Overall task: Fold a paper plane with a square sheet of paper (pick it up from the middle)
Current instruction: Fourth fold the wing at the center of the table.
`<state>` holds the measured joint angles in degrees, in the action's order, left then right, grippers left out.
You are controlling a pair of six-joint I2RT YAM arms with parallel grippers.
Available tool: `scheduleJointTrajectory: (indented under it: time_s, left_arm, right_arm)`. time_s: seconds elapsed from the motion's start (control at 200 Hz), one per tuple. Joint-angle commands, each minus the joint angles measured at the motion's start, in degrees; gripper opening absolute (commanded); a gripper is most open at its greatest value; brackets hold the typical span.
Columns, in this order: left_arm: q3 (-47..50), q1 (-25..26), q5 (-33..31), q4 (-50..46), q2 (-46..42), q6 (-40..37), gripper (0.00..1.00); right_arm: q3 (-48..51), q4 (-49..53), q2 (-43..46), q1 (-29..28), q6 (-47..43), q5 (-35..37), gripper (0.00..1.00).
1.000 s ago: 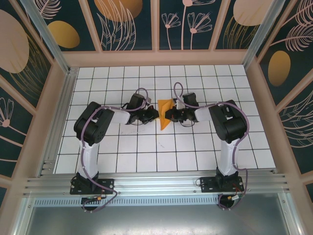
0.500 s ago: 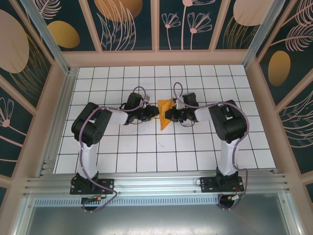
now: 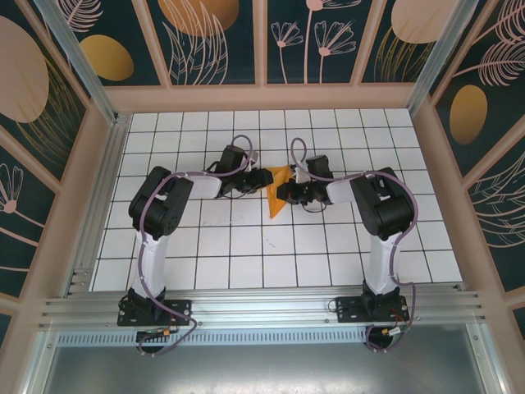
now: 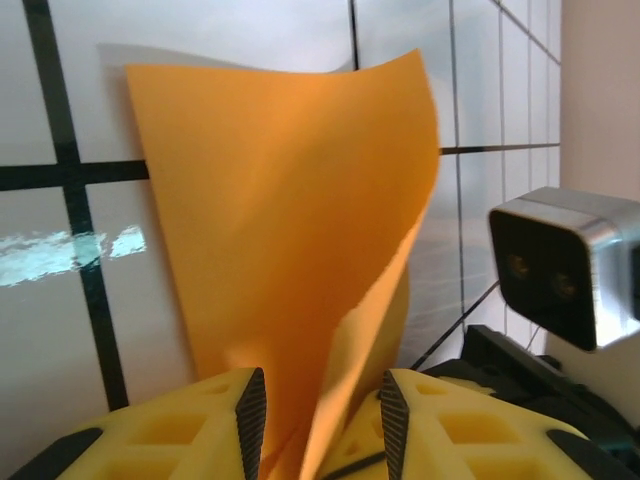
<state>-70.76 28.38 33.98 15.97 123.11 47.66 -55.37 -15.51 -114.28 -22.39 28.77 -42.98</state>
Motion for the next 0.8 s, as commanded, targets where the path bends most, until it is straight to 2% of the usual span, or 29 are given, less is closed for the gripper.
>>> scheduleJointTrajectory:
  time_s: [0.0,0.38,0.525,0.64,0.796]
  left_arm:
    - [-1.9,-0.3,1.7,-2.5,2.2,-2.4,0.37]
    - [-2.2,-0.3,4.7,0.7,4.4,-4.0,0.23]
    - [-1.4,-0.4,4.0,1.2,4.1,-4.7,0.09]
    - [-1.1,-0.4,2.4,0.6,4.1,-5.6,0.02]
    - [-0.7,-0.5,1.3,0.7,3.8,-6.3,0.00]
  right_arm:
    - [-1.2,0.6,-1.0,-0.4,-1.5,0.0,0.10]
    - [-1.3,0.9,-1.2,-0.4,-1.5,0.0,0.10]
    - [-1.5,0.9,-0.1,-0.4,-0.8,0.0,0.11]
    - [-1.6,2.5,2.2,-0.4,-0.3,2.0,0.16]
    - [0.1,5.0,6.5,0.0,1.2,6.6,0.23]
